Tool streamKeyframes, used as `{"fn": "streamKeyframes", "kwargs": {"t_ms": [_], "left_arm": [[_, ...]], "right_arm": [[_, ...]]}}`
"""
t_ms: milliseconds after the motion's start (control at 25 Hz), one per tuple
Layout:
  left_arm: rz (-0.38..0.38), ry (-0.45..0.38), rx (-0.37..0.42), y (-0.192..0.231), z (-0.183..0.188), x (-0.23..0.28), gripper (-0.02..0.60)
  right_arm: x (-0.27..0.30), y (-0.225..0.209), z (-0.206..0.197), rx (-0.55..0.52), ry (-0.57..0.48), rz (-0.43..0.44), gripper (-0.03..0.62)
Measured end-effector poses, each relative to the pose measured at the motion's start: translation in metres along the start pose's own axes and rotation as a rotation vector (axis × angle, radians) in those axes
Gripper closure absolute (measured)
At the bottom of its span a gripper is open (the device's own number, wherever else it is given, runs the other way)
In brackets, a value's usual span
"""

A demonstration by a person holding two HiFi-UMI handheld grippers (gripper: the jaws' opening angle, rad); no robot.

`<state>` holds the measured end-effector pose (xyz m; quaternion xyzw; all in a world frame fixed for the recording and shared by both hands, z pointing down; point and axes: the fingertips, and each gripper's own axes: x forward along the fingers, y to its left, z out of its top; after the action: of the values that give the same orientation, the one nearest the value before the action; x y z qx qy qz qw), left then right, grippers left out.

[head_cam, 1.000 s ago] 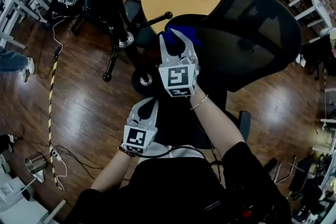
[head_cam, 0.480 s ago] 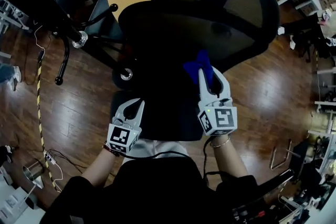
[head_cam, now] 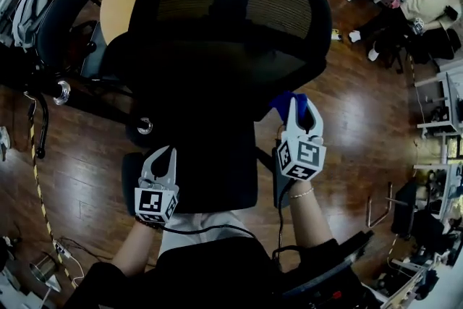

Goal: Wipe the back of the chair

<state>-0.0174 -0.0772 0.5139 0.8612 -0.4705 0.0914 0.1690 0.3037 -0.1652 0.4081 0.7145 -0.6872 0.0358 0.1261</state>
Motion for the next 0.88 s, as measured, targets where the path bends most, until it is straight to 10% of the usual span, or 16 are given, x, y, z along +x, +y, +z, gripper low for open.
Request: {"fn": "streamKeyframes", "kwargs": {"t_ms": [520, 880], "left_arm": [[0.096, -0.069, -0.006, 0.018, 0.026, 0.0, 0.574], [0.136, -0.077, -0.031, 0.043, 0.022, -0.015, 0.574]], "right_arm": [[0.062, -0.042, 0.034, -0.134, -0.091, -0.269, 0.526], [0.073, 0.039, 0.04, -0.084, -0.178, -0.173, 0.526]]}}
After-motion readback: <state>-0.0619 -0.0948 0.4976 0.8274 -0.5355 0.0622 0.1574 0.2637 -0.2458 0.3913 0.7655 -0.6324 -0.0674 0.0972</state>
